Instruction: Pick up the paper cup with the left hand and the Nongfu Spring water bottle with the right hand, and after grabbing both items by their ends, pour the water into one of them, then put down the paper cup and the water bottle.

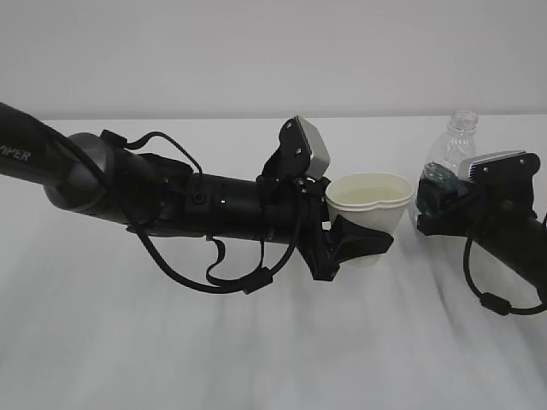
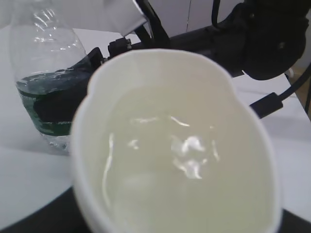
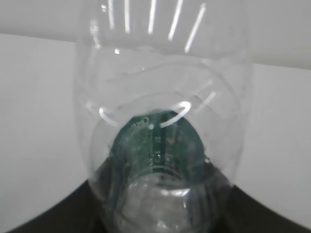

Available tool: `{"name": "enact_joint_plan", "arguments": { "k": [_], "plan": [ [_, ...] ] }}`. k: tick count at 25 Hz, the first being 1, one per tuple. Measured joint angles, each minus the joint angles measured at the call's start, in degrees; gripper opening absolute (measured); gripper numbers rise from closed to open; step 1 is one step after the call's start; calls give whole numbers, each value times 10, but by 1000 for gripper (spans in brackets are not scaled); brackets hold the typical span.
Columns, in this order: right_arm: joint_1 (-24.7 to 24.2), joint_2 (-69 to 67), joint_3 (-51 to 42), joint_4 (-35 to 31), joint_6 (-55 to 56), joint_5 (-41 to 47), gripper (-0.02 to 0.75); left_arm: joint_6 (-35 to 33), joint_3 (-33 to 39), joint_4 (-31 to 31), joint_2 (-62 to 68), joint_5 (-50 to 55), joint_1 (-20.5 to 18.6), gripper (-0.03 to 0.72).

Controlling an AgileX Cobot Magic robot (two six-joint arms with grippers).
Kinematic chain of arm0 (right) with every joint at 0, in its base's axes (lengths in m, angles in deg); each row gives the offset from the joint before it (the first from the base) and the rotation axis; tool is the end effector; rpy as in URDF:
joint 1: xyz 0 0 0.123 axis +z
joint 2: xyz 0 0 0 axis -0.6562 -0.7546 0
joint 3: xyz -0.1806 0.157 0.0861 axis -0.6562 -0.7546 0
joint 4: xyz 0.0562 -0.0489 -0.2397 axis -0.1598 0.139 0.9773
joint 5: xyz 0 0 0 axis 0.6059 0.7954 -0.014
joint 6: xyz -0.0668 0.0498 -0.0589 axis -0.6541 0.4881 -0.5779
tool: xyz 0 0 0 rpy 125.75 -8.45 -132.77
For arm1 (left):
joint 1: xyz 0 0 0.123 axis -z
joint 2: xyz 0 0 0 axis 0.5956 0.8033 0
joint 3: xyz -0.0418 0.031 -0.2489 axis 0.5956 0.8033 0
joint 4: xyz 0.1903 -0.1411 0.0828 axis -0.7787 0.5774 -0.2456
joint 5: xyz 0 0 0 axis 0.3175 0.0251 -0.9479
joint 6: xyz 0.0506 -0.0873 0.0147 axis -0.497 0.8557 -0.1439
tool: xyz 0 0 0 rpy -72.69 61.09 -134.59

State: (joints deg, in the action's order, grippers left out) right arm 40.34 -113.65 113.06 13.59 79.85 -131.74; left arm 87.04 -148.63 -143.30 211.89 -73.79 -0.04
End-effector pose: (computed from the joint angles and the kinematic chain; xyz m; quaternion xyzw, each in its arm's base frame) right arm 0.3423 0.0235 0.0424 -0.1357 0.7763 0.0601 0.6127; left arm 0.2981 -0.3093 0.1045 0.5121 0.6121 -0.4122 0.4396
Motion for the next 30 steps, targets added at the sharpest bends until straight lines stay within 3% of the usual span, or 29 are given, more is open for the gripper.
{"name": "enact_joint_plan", "arguments": {
  "k": [9, 17, 24, 30],
  "plan": [
    [0, -1, 0, 1, 3, -2, 311, 0, 0, -1, 0, 0, 0, 381],
    [0, -1, 0, 4, 8, -3, 478, 0, 0, -3, 0, 0, 0, 380],
    [0, -1, 0, 5, 8, -4, 508, 0, 0, -5, 0, 0, 0, 380],
    [0, -1, -2, 5, 8, -4, 580, 0, 0, -6, 0, 0, 0, 379]
  ]
}}
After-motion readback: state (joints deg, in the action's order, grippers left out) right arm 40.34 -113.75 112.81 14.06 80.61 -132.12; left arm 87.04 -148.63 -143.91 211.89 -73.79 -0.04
